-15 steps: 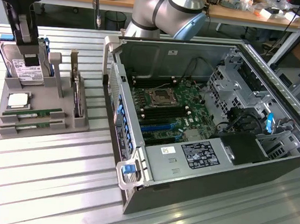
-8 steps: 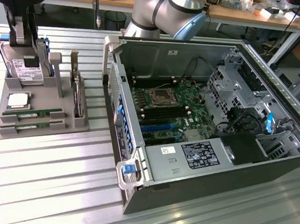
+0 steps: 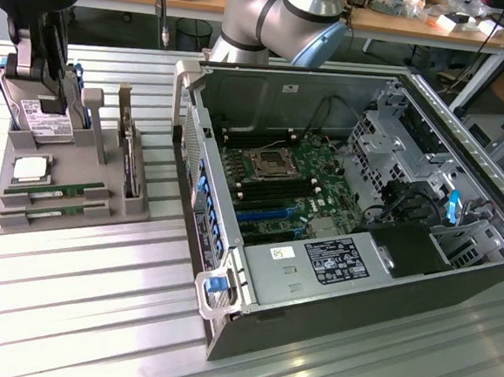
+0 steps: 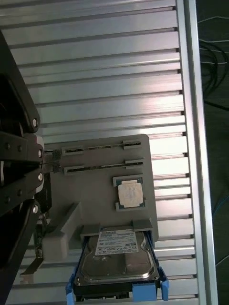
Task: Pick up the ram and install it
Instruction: 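Pick up the ram and move it above insertion slot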
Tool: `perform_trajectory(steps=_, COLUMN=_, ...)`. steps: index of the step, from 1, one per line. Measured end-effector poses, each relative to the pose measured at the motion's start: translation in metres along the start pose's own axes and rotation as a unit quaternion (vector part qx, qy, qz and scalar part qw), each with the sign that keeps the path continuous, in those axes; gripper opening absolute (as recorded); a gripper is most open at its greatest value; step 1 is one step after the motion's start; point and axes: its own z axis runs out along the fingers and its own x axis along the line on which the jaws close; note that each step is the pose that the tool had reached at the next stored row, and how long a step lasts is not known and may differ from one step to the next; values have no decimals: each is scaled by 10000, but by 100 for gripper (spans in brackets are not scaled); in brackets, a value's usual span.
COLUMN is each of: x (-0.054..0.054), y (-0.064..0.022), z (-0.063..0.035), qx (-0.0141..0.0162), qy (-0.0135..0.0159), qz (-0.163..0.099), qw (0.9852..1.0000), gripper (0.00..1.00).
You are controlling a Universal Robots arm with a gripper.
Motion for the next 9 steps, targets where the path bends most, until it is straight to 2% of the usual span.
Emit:
perform_trajectory(steps=3, x=0, y=0, z=0, qx=0, qy=0, qz=0, qw=10000, gripper=10)
perform_trajectory(steps=4, x=0, y=0, z=0, qx=0, qy=0, qz=0, qw=10000, gripper=23)
perform_trajectory(steps=6, x=0, y=0, z=0, qx=0, qy=0, qz=0, qw=10000, gripper=36)
perform_trajectory(steps=9, x=0, y=0, z=4, qx=0, qy=0, qz=0, qw=10000, gripper=36)
